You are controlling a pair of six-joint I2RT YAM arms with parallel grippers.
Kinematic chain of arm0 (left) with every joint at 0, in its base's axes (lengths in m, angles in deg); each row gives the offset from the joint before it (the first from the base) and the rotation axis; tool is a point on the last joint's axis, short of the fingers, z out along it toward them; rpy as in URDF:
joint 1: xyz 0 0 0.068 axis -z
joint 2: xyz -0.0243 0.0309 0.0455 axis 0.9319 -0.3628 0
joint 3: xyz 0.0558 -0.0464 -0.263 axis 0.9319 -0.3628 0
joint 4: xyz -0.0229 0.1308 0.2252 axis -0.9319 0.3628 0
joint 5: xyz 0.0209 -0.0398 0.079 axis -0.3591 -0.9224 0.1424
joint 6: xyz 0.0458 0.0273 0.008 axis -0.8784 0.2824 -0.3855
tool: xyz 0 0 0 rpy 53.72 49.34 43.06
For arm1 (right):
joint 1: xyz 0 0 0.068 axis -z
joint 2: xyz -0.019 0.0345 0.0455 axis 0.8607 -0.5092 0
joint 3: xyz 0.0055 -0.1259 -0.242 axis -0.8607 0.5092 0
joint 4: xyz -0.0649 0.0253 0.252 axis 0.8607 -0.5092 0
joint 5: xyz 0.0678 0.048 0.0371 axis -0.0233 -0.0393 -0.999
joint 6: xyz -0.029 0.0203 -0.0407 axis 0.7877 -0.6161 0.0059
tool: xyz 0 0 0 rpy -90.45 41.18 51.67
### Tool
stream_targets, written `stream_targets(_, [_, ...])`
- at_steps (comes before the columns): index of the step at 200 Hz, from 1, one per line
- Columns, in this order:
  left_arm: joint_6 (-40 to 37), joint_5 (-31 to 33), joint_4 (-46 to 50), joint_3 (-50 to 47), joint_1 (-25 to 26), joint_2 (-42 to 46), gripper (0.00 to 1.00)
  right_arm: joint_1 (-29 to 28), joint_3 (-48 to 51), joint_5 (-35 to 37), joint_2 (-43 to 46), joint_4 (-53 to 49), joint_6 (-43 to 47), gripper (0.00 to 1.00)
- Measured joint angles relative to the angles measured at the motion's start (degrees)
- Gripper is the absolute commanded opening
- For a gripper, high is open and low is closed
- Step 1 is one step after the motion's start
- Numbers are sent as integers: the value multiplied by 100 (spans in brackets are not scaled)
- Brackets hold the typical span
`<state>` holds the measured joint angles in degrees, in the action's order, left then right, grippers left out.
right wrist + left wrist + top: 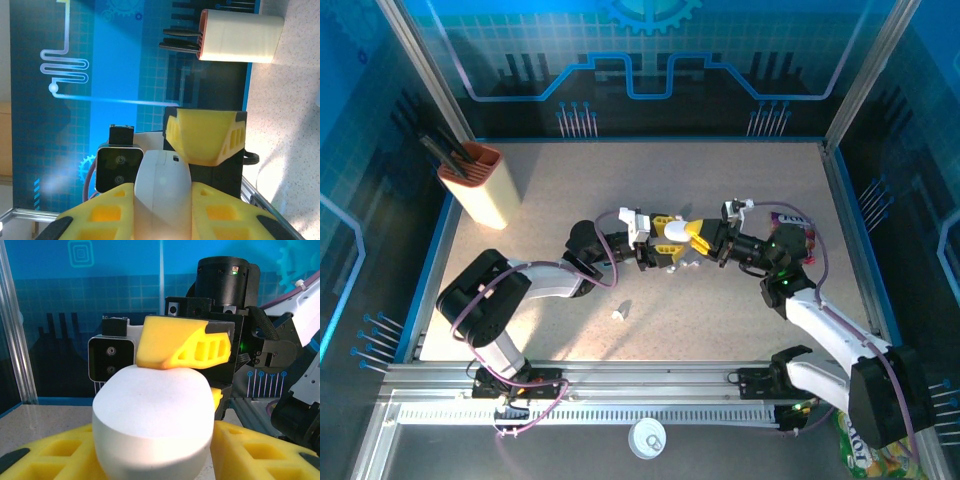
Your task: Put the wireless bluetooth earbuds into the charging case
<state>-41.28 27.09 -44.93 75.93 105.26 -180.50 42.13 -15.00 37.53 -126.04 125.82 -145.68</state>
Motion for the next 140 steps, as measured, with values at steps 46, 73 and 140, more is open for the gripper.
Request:
stream_targets(46, [116, 2, 7, 0, 0, 39, 48, 0, -72, -2, 0, 0, 48, 11])
stream_targets(73, [208, 2, 2, 0, 0, 42, 49, 0, -72, 0, 0, -2, 68, 11])
stream_targets(140, [247, 31, -22, 4, 0, 42, 55, -4, -72, 0, -4, -74, 85, 11])
